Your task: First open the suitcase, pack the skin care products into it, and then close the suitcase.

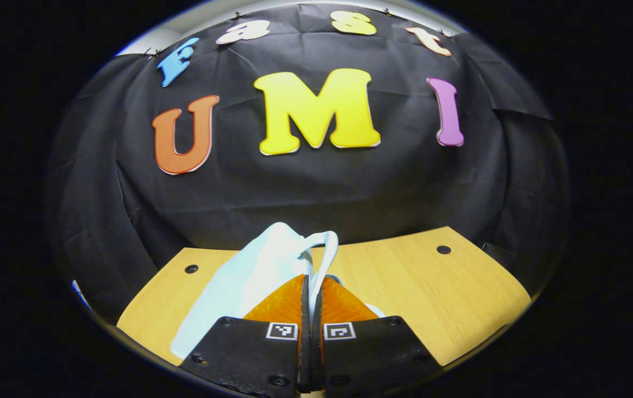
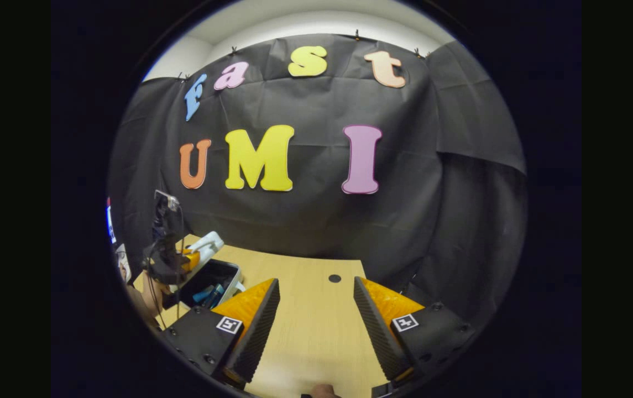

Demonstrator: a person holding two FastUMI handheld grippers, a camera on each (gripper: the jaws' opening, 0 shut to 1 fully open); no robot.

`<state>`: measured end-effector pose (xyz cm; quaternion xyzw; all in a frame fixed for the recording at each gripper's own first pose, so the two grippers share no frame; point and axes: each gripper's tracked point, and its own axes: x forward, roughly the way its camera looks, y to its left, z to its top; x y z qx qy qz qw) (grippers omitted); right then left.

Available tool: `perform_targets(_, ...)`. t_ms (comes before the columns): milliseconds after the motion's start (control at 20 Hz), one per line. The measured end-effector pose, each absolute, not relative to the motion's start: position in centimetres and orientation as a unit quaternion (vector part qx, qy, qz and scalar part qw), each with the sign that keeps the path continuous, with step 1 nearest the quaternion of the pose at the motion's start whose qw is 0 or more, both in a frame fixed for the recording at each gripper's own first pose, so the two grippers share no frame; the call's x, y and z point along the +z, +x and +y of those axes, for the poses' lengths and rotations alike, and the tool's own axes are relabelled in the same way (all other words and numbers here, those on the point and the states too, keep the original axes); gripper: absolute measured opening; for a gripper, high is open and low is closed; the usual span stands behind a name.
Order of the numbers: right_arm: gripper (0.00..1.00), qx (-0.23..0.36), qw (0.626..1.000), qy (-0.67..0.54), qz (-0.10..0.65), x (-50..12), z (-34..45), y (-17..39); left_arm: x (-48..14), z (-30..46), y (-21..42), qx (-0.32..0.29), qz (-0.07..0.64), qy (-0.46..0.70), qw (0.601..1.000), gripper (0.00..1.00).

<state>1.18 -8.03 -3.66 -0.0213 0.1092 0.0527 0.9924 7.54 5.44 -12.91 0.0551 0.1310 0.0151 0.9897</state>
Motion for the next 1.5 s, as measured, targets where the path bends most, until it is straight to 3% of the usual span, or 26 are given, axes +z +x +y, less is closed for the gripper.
perform_targets(300,0.8,0.026,0.987,-0.014,0.159,-7.8,-12.0,0.1,-20.2,2.2,9.6,0.012,0.187,0.126,0.974,0.03)
perform_targets(850,0.8,0.016,0.983,0.001,0.185,-10.2,-14.4,-1.1,-23.4,0.8,10.6,0.035,0.212,0.195,0.957,0.05)
perform_targets(1050,0.78,0.016,0.986,0.007,0.166,-8.6,-13.1,-0.8,-22.9,0.6,9.4,0.036,0.232,0.148,0.961,0.32)
perform_targets(1150,0.8,0.016,0.987,0.011,0.157,-7.7,-12.0,-0.6,-19.9,1.3,8.3,0.053,0.213,0.1,0.97,0.55)
perform_targets(1250,0.8,0.017,0.989,0.017,0.147,-6.9,-10.1,-0.2,-15.6,1.8,7.4,0.047,0.184,0.058,0.98,0.65)
perform_targets(1350,0.8,0.018,0.99,0.026,0.137,-6.1,-7.8,0.3,-11.0,2.7,5.9,0.039,0.15,0.041,0.987,0.92)
perform_targets(1400,0.8,0.016,0.991,0.026,0.129,-5.7,-6.6,0.6,-8.5,3.4,5.1,0.037,0.129,0.041,0.99,0.97)
perform_targets(1500,0.8,0.017,0.993,0.024,0.11,-4.4,-3.7,1.2,-3.5,5.5,3.2,0.035,0.086,0.048,0.994,0.98)
